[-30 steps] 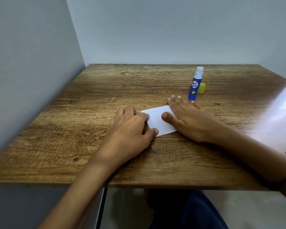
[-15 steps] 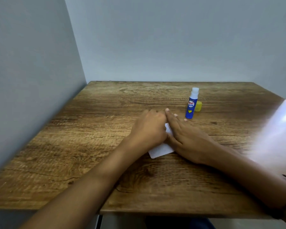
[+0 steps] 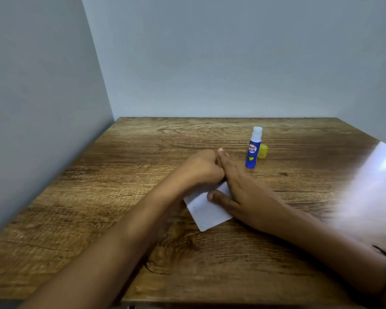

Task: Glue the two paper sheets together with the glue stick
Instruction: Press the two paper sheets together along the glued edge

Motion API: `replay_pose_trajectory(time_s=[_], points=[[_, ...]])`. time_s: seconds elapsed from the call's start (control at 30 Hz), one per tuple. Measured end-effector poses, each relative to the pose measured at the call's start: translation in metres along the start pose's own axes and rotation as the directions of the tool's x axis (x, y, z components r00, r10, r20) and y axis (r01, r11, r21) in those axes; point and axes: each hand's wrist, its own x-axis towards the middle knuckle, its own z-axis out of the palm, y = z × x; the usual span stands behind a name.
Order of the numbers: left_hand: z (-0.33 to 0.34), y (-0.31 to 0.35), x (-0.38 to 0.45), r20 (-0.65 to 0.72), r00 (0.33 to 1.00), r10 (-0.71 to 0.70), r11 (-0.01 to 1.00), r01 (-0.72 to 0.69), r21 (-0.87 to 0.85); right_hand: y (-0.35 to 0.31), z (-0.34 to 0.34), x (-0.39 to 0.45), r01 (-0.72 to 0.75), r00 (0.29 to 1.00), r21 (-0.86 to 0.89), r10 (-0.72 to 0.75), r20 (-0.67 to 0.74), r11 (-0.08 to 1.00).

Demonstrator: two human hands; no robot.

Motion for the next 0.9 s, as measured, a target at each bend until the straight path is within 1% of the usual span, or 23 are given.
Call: replay_pose_trajectory(time_s=[0.07,0.13,0.17,0.2,0.23,0.27,0.33,0.37,0.43,0.5,0.6,0.73,0.83,0.9], points=[[-0.005,-0.004,0.001,-0.017,1.0,0.008,0.999,-0.009,-0.05,-0.002,-0.001,0.005,-0.015,0.993,0.08,0.024,-0.113,0.997],[-0.012,-0.01,0.003,-0.087,0.996,-0.001,0.995,-0.008,-0.097,-0.005,-0.003,0.013,-0.044,0.956,0.254,0.114,-0.269,0.966],[-0.016,-0.013,0.005,-0.127,0.992,0.007,0.992,-0.023,-0.124,-0.007,-0.005,0.019,-0.07,0.937,0.384,0.193,-0.292,0.92],[-0.02,-0.017,0.008,-0.161,0.986,0.03,0.986,-0.055,-0.156,-0.01,-0.007,0.026,-0.09,0.924,0.519,0.266,-0.276,0.85],[-0.024,-0.021,0.011,-0.191,0.98,0.051,0.976,-0.089,-0.199,-0.012,-0.008,0.035,-0.105,0.914,0.623,0.322,-0.247,0.775],[-0.026,-0.025,0.015,-0.219,0.974,0.063,0.959,-0.12,-0.255,-0.014,-0.009,0.044,-0.122,0.9,0.673,0.367,-0.235,0.729],[-0.026,-0.032,0.02,-0.312,0.947,0.078,0.929,-0.183,-0.322,-0.017,-0.01,0.061,-0.137,0.873,0.657,0.404,-0.274,0.741],[-0.024,-0.035,0.022,-0.387,0.917,0.098,0.924,-0.228,-0.306,-0.018,-0.009,0.068,-0.136,0.864,0.625,0.4,-0.304,0.769],[-0.015,-0.04,0.025,-0.545,0.825,0.149,0.921,-0.316,-0.226,-0.02,-0.007,0.074,-0.105,0.862,0.547,0.35,-0.367,0.831],[-0.006,-0.042,0.024,-0.635,0.747,0.198,0.913,-0.376,-0.157,-0.019,-0.005,0.074,-0.035,0.869,0.495,0.271,-0.414,0.868],[0.002,-0.041,0.026,-0.686,0.682,0.252,0.9,-0.426,-0.094,-0.016,-0.006,0.072,0.033,0.864,0.485,0.219,-0.453,0.874],[0.001,-0.039,0.027,-0.737,0.61,0.291,0.905,-0.424,0.006,-0.017,-0.009,0.068,0.073,0.867,0.463,0.173,-0.467,0.884],[-0.001,-0.041,0.025,-0.783,0.561,0.27,0.913,-0.406,0.024,-0.021,-0.01,0.068,0.084,0.866,0.422,0.143,-0.478,0.903],[-0.002,-0.04,0.024,-0.809,0.532,0.249,0.917,-0.398,0.02,-0.025,-0.012,0.069,0.061,0.859,0.408,0.16,-0.486,0.911]])
